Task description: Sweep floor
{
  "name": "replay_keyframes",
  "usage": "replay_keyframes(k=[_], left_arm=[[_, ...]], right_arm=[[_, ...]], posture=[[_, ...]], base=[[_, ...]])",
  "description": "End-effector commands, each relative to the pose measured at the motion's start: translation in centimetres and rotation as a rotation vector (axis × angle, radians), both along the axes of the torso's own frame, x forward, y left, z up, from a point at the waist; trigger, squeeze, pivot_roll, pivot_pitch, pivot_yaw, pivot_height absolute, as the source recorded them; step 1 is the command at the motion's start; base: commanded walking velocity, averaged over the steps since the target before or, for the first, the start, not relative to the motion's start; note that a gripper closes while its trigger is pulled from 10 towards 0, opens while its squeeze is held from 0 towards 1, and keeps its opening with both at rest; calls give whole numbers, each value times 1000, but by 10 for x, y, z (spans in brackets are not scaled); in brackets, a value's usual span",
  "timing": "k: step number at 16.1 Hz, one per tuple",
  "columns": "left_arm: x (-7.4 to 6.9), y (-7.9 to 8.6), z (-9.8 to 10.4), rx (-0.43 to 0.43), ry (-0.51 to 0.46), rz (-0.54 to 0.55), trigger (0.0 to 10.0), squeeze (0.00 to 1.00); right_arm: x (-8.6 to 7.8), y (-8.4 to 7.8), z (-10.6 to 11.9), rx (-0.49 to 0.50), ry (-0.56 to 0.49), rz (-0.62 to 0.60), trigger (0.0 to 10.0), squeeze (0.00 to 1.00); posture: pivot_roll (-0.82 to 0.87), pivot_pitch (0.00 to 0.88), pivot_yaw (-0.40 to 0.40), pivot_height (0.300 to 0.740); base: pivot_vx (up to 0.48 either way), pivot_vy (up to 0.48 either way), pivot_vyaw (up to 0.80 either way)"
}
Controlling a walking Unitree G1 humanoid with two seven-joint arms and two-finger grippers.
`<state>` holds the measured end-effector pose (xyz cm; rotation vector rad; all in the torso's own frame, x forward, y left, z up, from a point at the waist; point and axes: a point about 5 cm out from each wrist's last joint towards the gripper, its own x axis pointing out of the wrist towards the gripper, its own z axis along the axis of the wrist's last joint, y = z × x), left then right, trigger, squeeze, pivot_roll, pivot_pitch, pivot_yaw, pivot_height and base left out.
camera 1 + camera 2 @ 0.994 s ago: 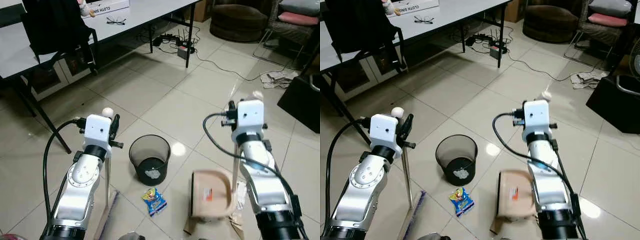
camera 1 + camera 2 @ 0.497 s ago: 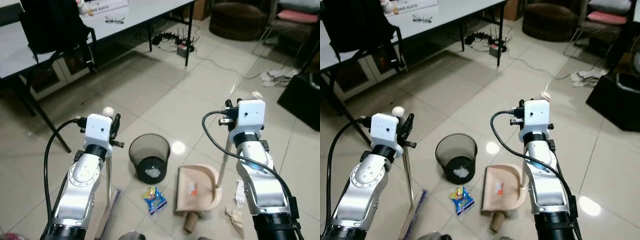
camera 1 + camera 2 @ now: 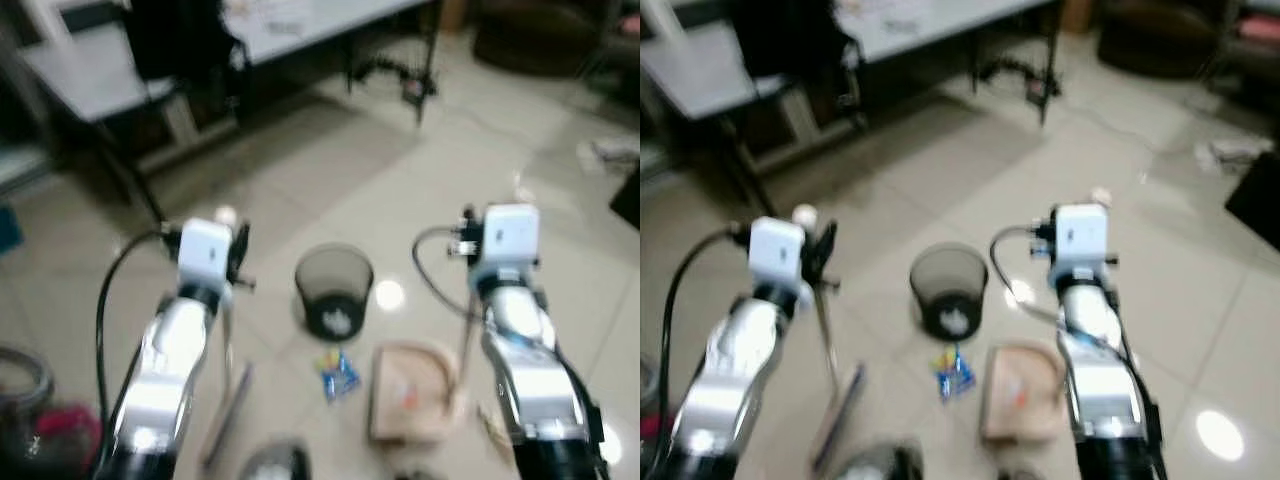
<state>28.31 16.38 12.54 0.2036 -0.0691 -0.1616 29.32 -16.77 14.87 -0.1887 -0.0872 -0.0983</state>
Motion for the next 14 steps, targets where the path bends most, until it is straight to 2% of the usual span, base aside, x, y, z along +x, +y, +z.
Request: replay_keyframes(k=[1, 5, 14], left_arm=[[5, 0, 11, 15, -36, -6, 10000, 0], [5, 0, 11, 16, -38, -6, 10000, 0], [6, 3, 15, -2, -59, 28, 10000, 0]], right_arm=[[1, 0, 20, 15, -70, 9, 10000, 0], [0, 3, 18, 47, -50, 15, 10000, 0], [-6, 7, 11, 69, 1, 15, 10000, 0]], posture=[[-63, 38, 73, 740], [-63, 39, 71, 740], [-66, 47, 64, 740]], base=[[-262, 0, 0], [-259, 0, -134], [0, 0, -800]])
